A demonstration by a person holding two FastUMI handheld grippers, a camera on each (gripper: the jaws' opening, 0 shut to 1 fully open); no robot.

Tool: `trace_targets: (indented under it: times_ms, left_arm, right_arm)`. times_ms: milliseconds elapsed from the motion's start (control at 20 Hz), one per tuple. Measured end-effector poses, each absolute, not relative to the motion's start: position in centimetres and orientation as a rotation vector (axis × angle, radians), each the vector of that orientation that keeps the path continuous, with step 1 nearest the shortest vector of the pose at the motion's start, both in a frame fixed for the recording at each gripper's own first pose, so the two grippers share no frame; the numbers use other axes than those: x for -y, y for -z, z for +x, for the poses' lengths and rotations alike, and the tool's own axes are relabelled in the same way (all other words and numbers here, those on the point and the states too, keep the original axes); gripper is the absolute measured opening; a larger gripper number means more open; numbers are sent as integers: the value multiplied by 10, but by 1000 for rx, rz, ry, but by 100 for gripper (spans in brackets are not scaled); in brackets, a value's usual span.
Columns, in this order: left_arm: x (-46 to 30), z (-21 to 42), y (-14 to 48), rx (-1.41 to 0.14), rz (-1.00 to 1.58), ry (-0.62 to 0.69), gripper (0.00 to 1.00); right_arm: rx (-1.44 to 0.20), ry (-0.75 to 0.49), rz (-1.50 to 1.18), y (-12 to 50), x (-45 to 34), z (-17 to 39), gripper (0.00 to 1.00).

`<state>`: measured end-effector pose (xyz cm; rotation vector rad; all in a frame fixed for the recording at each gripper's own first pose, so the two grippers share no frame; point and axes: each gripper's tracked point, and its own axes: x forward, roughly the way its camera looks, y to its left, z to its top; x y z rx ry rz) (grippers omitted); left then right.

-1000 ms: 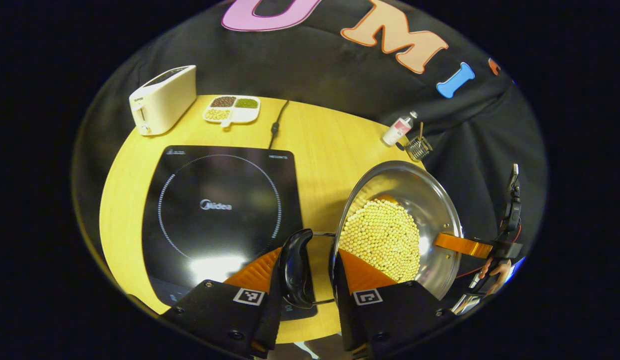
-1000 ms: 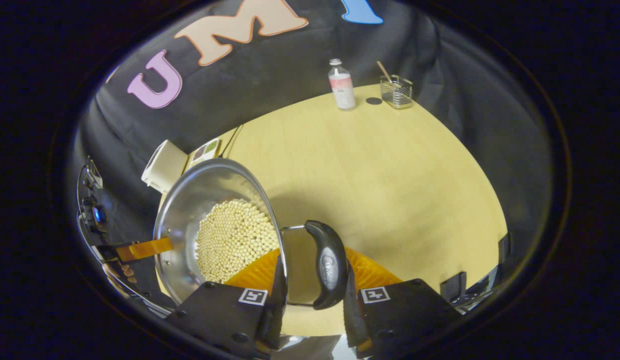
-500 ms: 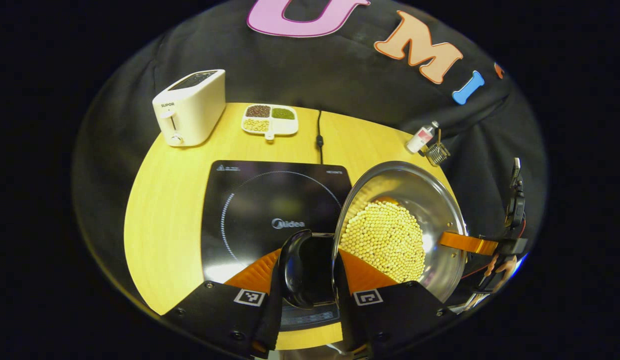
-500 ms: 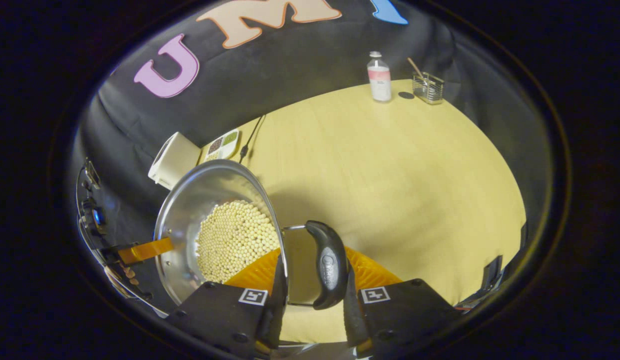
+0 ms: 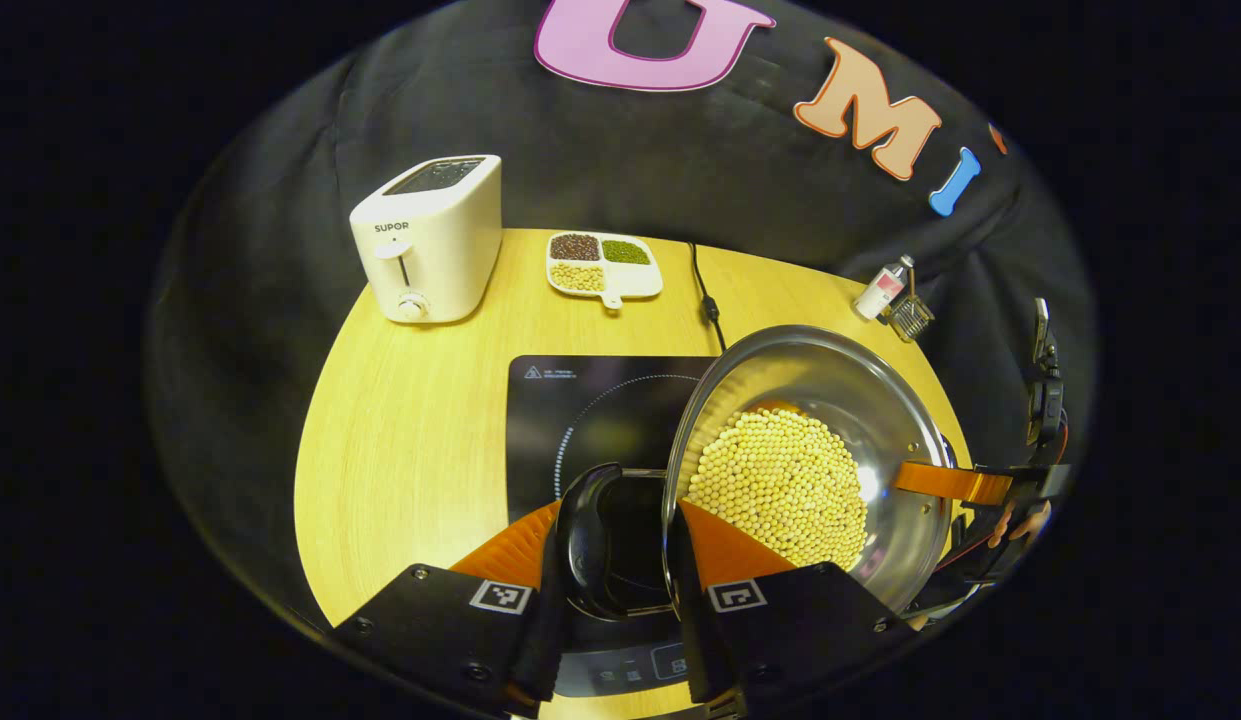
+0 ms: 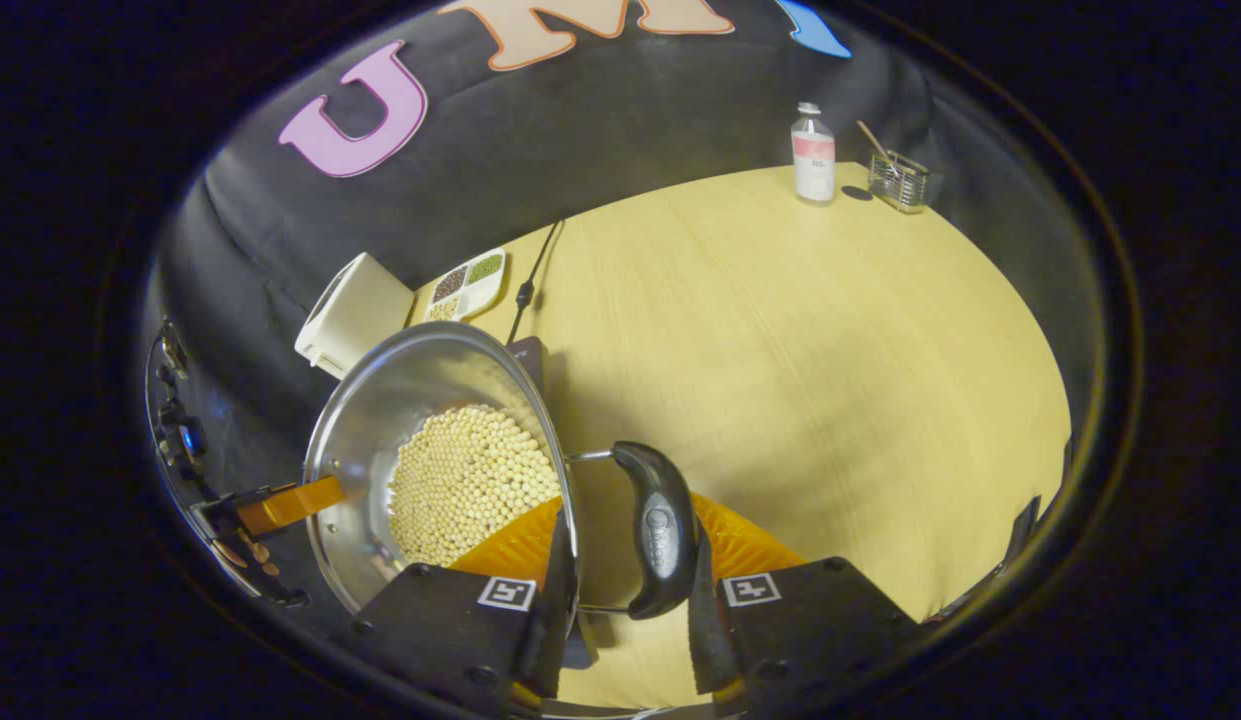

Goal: First push the handle of the pot to place it horizontally, then grasp the pot with both hands and set it on the induction cooktop.

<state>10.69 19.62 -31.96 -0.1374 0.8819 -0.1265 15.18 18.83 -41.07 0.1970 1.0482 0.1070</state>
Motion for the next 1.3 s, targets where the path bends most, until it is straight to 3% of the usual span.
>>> trace_targets:
  times_ms: [950, 1000, 1050, 1200, 1250, 1300]
  left_arm:
    - [-247, 123, 332, -827, -62, 63, 56]
    - [-248, 122, 333, -828, -61, 62, 57]
    - [-248, 123, 333, -826, -61, 59, 58]
    - [-250, 122, 333, -816, -73, 41, 62]
    - [-253, 125, 329, -798, -69, 19, 66]
    - [-257, 127, 325, -778, -63, 0, 74]
  right_arm:
    - [-1048, -130, 185, 428, -237, 172, 46]
    - [-1050, -130, 187, 428, -237, 172, 54]
    - [-1053, -131, 187, 428, -237, 173, 48]
    - [-1057, -160, 203, 426, -240, 172, 54]
    - [-1060, -186, 212, 423, -242, 172, 51]
    - [-1054, -205, 217, 421, -243, 170, 58]
